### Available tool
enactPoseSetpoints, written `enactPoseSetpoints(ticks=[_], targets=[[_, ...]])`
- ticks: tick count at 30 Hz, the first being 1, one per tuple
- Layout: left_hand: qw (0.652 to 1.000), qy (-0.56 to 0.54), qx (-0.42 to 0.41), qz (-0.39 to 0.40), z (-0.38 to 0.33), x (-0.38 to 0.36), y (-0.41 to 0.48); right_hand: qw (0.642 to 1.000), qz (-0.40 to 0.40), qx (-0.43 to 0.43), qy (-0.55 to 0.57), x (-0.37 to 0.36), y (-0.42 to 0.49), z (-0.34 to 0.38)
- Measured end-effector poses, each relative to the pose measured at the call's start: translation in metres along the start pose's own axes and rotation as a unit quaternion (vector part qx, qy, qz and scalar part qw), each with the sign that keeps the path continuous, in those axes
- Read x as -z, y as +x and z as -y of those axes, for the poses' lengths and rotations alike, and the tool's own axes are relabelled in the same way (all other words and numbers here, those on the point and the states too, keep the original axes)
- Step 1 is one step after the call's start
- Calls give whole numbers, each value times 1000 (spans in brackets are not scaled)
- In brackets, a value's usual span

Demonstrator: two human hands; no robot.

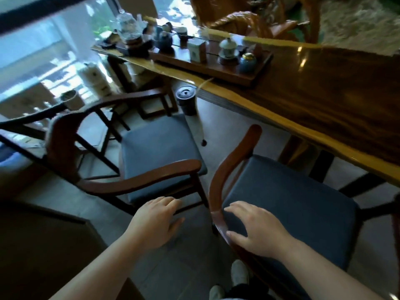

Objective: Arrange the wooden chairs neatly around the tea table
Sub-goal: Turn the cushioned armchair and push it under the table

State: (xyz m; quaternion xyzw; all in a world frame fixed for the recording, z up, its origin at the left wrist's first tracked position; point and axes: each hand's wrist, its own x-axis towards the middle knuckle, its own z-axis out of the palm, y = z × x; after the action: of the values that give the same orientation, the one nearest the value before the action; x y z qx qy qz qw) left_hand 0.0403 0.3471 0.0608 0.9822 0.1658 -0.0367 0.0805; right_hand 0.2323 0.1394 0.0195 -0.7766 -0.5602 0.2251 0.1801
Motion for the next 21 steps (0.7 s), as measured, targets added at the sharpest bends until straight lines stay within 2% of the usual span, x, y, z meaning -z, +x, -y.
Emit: enactPoseSetpoints(ticks=[9, 15, 21], targets=[[993, 50, 90, 55, 92, 29, -8, 994, 60, 88, -2, 2, 107, 21], [987, 91, 78, 109, 184, 29, -4, 991, 92, 100, -14, -21, 176, 57], [981, 113, 22, 159, 295, 17, 10, 990, 106, 80, -40, -70, 259, 104]])
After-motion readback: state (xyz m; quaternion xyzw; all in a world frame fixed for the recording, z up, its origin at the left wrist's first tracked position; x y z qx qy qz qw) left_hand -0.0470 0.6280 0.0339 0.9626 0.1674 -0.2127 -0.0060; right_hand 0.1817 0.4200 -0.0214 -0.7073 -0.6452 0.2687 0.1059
